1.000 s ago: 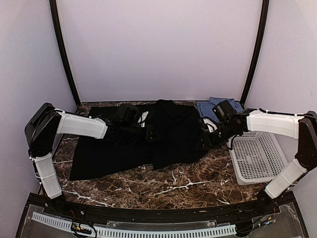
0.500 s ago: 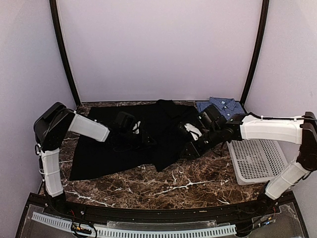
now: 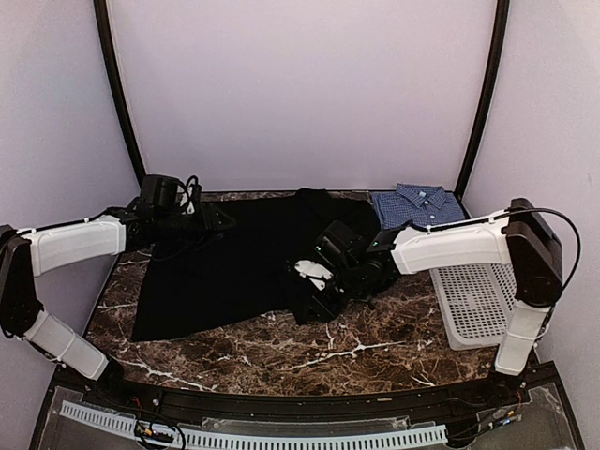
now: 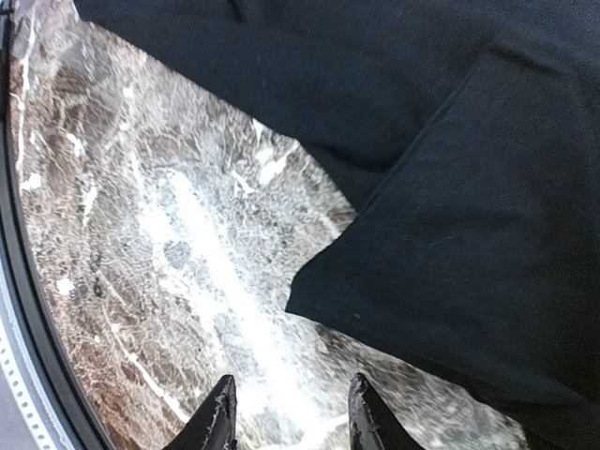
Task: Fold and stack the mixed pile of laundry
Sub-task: Flatten out the crumpled T-shirt at the center of the board.
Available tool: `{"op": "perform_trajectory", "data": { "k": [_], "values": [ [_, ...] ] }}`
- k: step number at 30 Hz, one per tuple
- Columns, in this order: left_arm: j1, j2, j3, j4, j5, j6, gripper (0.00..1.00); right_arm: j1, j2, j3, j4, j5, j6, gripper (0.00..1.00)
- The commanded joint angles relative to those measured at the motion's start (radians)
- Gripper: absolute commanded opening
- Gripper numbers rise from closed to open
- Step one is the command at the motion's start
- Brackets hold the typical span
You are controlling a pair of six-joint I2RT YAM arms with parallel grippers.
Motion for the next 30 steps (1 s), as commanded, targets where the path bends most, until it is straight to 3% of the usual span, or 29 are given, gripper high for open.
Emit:
{"op": "perform_trajectory", "data": {
  "k": [1,14,17,21,30],
  "values": [
    [0.014,-0.074,-0.051,-0.12,-0.043,0.037,0.55,0.013,0.054,0.044,0.014,0.011,0.034,0.38],
    [0.037,-0.15,-0.076,-0.184,-0.08,0.047,0.55,0.026,0.21,0.112,-0.045,0.047,0.05,0.44],
    [0.046,-0.18,-0.092,-0.218,-0.094,0.051,0.55,0.052,0.21,0.082,-0.078,0.1,0.074,0.36],
    [0.049,-0.238,-0.112,-0.291,-0.12,0.049,0.55,0.063,0.153,0.014,-0.129,0.159,0.132,0.0],
    [0.05,-0.439,-0.172,-0.545,-0.217,-0.034,0.59,0.062,-0.276,-0.166,-0.249,0.277,0.337,0.0]
  ]
}}
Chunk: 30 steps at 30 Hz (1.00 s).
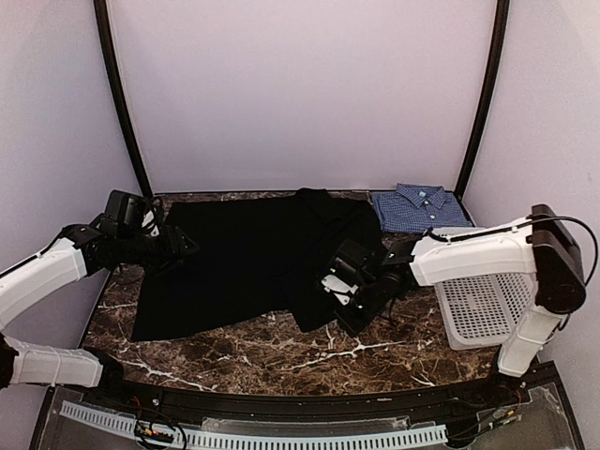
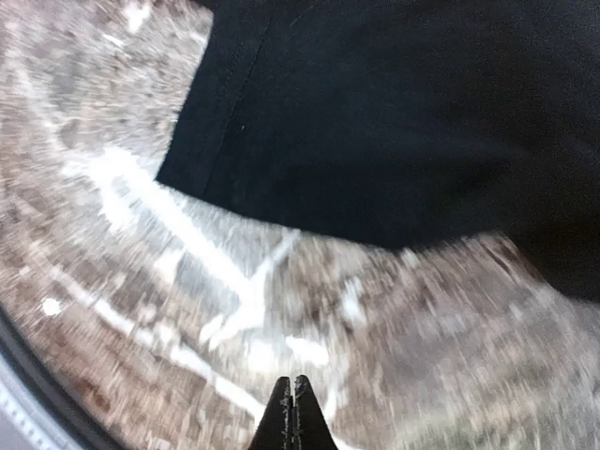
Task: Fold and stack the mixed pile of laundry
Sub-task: Flatten out the crumpled T-shirt at the center of the board.
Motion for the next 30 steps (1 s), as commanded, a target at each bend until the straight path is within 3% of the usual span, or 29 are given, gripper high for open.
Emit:
{"op": "perform_trajectory", "data": {
  "k": [1,5,9,12,21,30],
  "values": [
    [0.007,-0.095,-0.041,-0.186,-0.058,-0.056,0.59,0.005,-0.218,-0.056,-0.098,0.064,0.146,0.0],
    [0.007,-0.197,-0.089,-0.217,-0.056,-0.082,0.59,0.005,-0.331,-0.144,-0.056,-0.044,0.162,0.0],
    [0.007,-0.238,-0.116,-0.211,-0.066,-0.093,0.59,0.006,-0.298,-0.116,0.015,-0.059,0.128,0.36],
    [0.007,-0.22,-0.1,-0.211,-0.063,-0.093,0.62,0.011,-0.158,0.011,-0.001,-0.058,0.096,0.42],
    [0.008,-0.158,-0.065,-0.239,-0.094,-0.102,0.72,0.048,0.155,0.293,-0.025,-0.048,0.027,0.45],
    [0.01,-0.163,-0.057,-0.25,-0.114,-0.096,0.73,0.068,0.332,0.386,-0.059,-0.077,-0.01,0.48]
  ]
}}
